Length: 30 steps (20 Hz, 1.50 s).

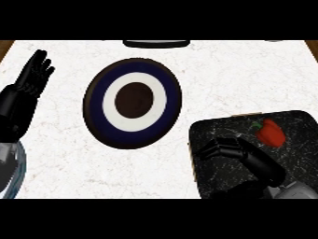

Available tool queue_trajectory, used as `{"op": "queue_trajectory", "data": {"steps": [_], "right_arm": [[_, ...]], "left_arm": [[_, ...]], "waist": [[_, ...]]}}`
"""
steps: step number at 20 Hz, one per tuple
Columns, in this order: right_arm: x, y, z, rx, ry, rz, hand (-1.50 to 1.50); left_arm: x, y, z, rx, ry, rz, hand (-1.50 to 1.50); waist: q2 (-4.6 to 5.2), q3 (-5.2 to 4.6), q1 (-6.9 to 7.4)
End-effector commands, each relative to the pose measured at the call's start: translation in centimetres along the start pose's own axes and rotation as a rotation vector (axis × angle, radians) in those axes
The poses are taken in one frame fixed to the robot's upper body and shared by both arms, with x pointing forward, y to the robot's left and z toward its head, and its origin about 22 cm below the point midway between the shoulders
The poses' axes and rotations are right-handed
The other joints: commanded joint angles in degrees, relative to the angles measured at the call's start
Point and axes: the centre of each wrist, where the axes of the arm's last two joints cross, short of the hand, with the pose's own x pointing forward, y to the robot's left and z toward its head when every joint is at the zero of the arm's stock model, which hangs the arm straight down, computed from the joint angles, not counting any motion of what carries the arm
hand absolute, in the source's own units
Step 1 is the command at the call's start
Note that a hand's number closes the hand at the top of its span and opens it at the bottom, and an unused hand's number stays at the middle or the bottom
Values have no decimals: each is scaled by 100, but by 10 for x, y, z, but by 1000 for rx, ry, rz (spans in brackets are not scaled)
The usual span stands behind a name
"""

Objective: Pick the bell pepper from the tray and place it in the plate

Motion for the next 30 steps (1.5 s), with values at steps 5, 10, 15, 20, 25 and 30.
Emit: {"op": "queue_trajectory", "data": {"steps": [5,10,15,20,25,30], "right_arm": [[35,-70,11,-78,-160,77,-150],[70,-121,27,13,33,357,-150],[102,-149,28,166,310,635,-150],[120,-145,15,357,524,745,-150],[116,-125,8,462,622,783,-150],[103,-119,-12,428,638,823,-150]], "left_arm": [[-15,12,4,-1,-20,-11,0],[-1,8,0,2,21,2,0],[-12,13,3,-7,15,15,0],[-1,-6,0,-19,-11,11,0],[-8,-4,-4,-17,-11,0,0],[-14,-2,-12,-22,11,10,0]], "waist": [[-14,-12,-39],[-56,-19,-63],[-46,-30,-32],[-15,-21,64],[-3,-11,-3],[3,-8,1]]}}
